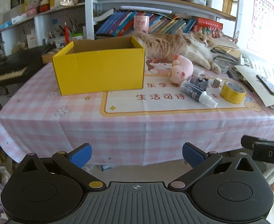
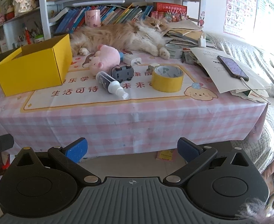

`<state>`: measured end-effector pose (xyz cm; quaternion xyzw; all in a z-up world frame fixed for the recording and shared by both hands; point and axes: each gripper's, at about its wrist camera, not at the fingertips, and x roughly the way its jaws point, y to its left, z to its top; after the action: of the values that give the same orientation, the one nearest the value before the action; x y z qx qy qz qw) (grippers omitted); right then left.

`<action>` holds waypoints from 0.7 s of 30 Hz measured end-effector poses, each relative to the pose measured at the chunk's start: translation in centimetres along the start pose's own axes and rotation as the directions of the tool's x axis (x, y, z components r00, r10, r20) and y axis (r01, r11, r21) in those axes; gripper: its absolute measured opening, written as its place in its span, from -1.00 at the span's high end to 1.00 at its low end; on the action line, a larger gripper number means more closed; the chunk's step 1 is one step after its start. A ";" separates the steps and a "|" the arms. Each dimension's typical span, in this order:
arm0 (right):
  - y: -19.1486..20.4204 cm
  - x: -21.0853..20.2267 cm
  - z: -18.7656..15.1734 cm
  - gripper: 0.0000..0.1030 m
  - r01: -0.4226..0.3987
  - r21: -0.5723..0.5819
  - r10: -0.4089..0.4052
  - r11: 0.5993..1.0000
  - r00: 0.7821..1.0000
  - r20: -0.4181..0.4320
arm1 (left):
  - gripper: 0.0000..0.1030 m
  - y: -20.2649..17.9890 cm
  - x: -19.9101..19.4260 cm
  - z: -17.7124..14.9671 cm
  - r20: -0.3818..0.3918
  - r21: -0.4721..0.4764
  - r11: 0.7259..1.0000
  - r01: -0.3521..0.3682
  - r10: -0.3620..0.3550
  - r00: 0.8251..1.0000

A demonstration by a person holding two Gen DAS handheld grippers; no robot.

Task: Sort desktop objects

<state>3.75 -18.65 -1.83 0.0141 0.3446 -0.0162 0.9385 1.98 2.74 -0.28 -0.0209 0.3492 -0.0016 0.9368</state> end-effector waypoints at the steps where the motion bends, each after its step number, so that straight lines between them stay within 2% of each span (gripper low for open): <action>1: 0.0 -0.1 0.0 -1.00 0.001 0.005 -0.001 1.000 1.000 0.008 | -1.00 0.1 0.0 0.0 -0.006 -0.006 1.000 0.009 -0.009 1.000; 5: -0.1 -0.7 0.1 -1.00 -0.023 0.019 0.022 1.000 0.999 0.036 | -1.00 0.5 0.1 -0.2 -0.020 -0.023 0.999 0.041 -0.042 0.999; 9: 0.0 -0.5 0.2 -1.00 -0.045 0.017 0.045 0.999 0.999 0.022 | -1.00 0.5 0.1 -0.1 -0.013 -0.023 0.998 0.065 -0.066 0.998; 13: 0.2 -0.6 0.2 -1.00 -0.063 0.013 0.063 0.998 0.998 0.023 | -1.00 0.7 -0.1 -0.1 -0.004 -0.034 0.992 0.123 -0.123 0.992; 16: 0.2 -0.7 0.1 -1.00 -0.109 0.017 0.108 0.994 0.994 0.018 | -1.00 0.8 -0.4 0.1 0.017 -0.037 0.995 0.087 -0.087 0.996; 21: 0.4 -1.2 0.1 -1.00 -0.085 0.000 0.085 0.996 0.996 0.029 | -1.00 0.7 -0.1 0.3 0.012 -0.030 0.998 0.051 -0.051 0.999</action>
<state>2.91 -18.21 -1.02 0.0291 0.3298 0.0235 0.9433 2.11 3.47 0.02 -0.0441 0.3433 -0.0200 0.9380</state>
